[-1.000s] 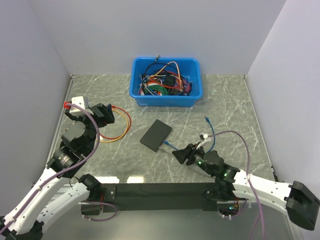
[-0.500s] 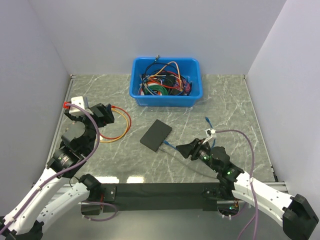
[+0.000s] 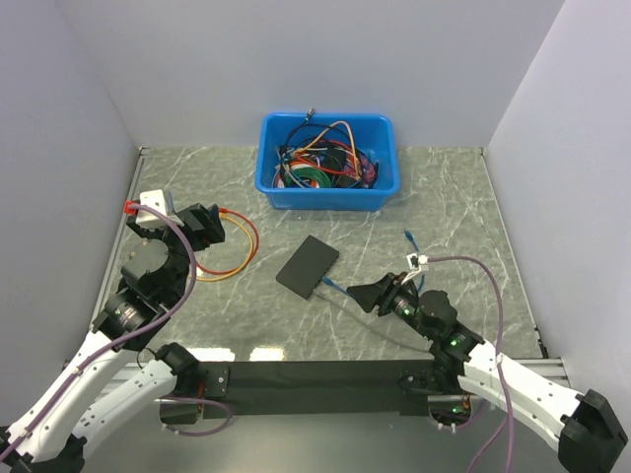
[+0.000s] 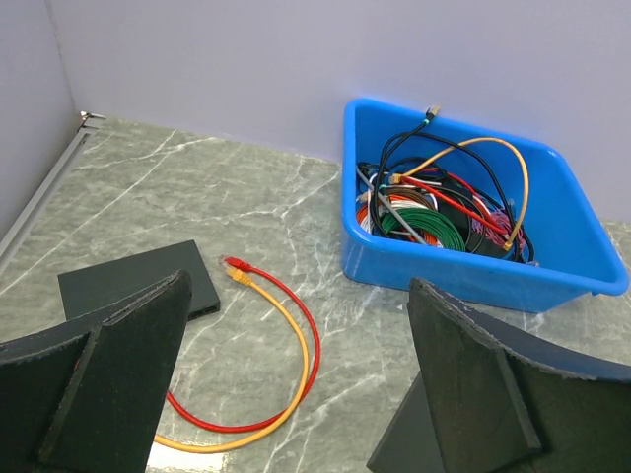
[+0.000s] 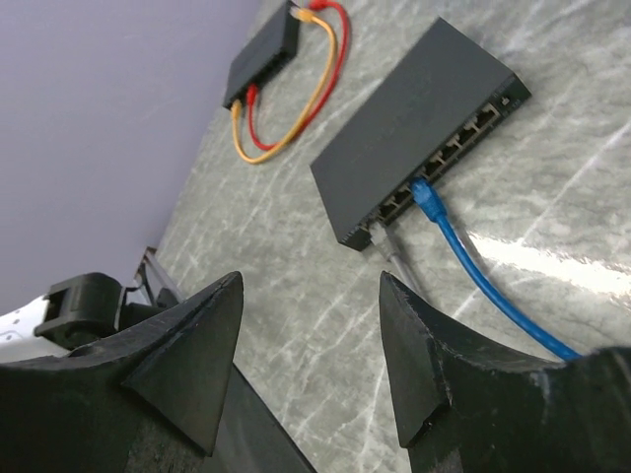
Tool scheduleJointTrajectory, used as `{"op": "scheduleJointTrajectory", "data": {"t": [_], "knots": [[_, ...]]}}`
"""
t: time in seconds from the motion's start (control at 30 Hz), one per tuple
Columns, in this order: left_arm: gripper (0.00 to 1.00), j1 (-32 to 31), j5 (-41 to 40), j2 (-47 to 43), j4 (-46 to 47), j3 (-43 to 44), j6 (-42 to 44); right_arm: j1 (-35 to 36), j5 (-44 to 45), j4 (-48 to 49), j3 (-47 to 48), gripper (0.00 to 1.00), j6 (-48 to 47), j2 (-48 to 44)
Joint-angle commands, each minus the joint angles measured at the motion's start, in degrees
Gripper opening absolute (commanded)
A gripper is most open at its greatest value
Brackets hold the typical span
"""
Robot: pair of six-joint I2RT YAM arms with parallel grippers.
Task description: Insert the plug into the switch port
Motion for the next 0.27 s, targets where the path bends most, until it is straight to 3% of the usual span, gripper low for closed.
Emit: {"op": "scheduleJointTrajectory", "data": {"t": [0.0,0.23], "knots": [[0.97,-0.02,-1.0,-0.14,1.0,1.51,-0.09,-0.43,-0.11,0.26,-2.39,0.65,-0.55,-2.24],[0.97,-0.02,-1.35,-0.22,1.0,1.51,0.08,-0.34,-0.29,-0.36,-2.39,0.62,-1.43,-3.56]]}}
